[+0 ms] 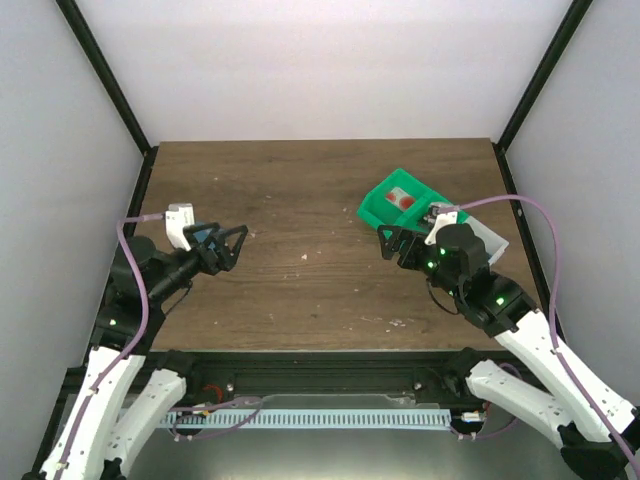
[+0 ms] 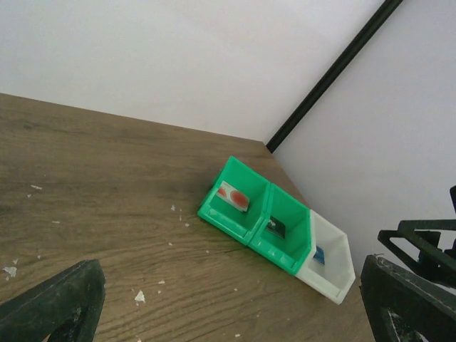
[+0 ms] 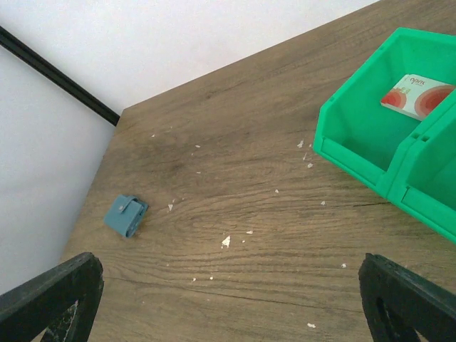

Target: Take the credit cards out of the card holder

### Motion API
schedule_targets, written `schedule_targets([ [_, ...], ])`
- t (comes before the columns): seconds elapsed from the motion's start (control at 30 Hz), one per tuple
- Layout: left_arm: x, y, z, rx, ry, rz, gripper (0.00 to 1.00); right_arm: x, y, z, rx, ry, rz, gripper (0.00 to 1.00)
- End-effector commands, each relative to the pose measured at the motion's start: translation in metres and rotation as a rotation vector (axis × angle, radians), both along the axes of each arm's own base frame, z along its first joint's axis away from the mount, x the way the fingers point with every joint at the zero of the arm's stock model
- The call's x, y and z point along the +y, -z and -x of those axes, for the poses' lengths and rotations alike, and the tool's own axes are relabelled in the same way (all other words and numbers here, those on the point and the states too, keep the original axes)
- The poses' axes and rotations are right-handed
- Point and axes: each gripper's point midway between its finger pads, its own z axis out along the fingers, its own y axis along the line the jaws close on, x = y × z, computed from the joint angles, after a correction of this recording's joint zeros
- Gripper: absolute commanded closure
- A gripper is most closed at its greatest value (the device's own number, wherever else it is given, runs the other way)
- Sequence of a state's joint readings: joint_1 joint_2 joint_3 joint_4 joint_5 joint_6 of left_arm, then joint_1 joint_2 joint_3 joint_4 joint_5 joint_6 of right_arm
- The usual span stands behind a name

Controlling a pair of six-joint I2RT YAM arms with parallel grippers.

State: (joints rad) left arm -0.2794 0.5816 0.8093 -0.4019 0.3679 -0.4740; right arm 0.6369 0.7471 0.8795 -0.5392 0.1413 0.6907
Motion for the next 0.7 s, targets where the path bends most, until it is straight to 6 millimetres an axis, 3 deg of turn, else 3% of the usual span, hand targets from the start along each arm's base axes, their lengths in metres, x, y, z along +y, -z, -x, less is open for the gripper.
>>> schedule_targets([
  [0.0, 0.001, 0.006, -0.002, 0.021, -0.011, 0.009, 0.00, -0.004, 0.001, 0.001, 0.014, 0.014, -0.015, 0.00],
  [0.13, 0.004, 0.015, -0.008, 0.058, -0.040, 0.013, 0.00, -0.003, 0.000, 0.003, 0.002, 0.004, -0.020, 0.00],
  [0.33, 0.003, 0.047, -0.030, 0.200, -0.087, 0.027, 0.01, -0.004, -0.001, 0.003, -0.006, 0.010, -0.028, 0.00],
  [0.5, 0.020, 0.083, -0.066, 0.281, -0.233, -0.065, 0.02, -0.001, -0.002, 0.004, -0.014, -0.013, -0.031, 0.00],
  [0.67, 0.026, 0.107, -0.105, 0.395, -0.278, -0.094, 0.03, 0.004, -0.014, 0.011, -0.056, -0.057, -0.084, 0.00],
])
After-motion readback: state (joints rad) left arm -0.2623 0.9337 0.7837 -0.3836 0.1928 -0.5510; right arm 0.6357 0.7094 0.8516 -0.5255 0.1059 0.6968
